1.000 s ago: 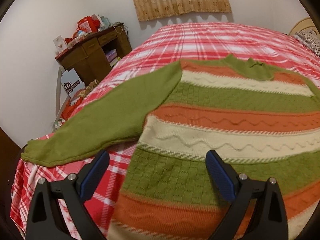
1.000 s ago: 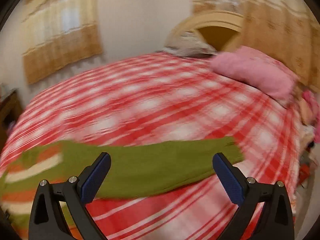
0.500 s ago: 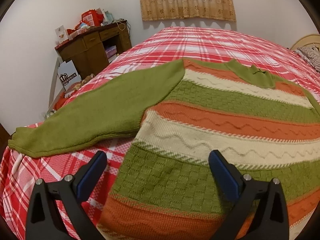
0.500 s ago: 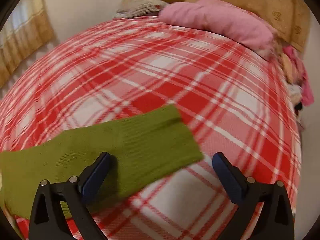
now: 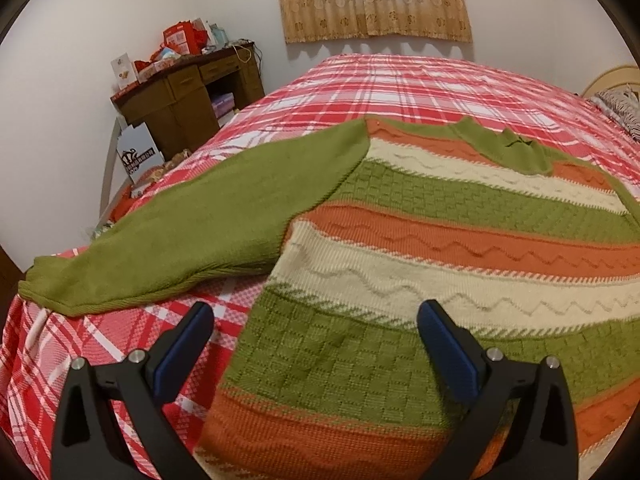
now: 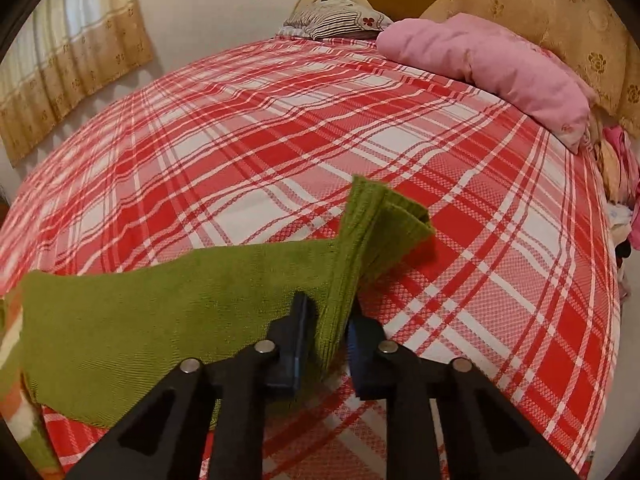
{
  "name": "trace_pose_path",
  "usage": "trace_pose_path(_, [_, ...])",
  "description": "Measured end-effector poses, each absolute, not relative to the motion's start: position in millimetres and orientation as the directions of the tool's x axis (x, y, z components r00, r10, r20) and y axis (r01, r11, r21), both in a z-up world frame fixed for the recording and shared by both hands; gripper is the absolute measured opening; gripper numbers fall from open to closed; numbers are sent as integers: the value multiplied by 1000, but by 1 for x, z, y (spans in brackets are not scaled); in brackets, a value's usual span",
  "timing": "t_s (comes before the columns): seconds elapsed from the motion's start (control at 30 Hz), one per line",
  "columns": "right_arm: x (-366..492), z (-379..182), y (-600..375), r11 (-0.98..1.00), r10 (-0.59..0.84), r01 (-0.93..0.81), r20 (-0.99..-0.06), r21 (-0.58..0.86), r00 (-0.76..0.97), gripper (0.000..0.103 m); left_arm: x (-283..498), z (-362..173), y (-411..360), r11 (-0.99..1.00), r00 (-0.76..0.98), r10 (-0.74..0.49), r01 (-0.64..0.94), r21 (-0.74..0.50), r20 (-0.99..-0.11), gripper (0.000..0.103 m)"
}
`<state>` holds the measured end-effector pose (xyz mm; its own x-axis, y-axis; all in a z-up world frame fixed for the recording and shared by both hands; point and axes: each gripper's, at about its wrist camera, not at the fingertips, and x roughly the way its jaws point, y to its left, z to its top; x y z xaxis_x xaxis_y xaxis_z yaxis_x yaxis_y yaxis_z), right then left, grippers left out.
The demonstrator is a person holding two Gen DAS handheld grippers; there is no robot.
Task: Fold small clothes
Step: 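Grasp the cuff of the green sleeve with the right gripper, then carry the sleeve across the sweater body and release it with the right gripper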
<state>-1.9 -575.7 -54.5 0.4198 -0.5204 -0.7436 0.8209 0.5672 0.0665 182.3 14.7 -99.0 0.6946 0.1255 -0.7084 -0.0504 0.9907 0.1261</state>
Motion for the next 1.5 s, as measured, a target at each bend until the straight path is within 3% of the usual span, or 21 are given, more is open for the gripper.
trace_pose_path(0.43, [27, 14, -510, 699, -479, 697, -620, 159, 621, 7, 183, -100, 18, 995, 688, 96, -46, 89, -719, 103])
trace_pose_path(0.77, [89, 53, -378, 892, -255, 414, -555, 182, 792, 7, 184, -101, 21, 997, 686, 74, -44, 60, -724, 103])
trace_pose_path(1.1, [165, 28, -253, 948, 4, 178, -570, 263, 821, 7, 183, -102, 26, 999, 689, 36, -36, 15, -724, 103])
trace_pose_path(1.5, [234, -28, -175, 949, 112, 103, -622, 299, 775, 7, 180, -102, 30, 1000, 701, 14, -30, -9, -713, 103])
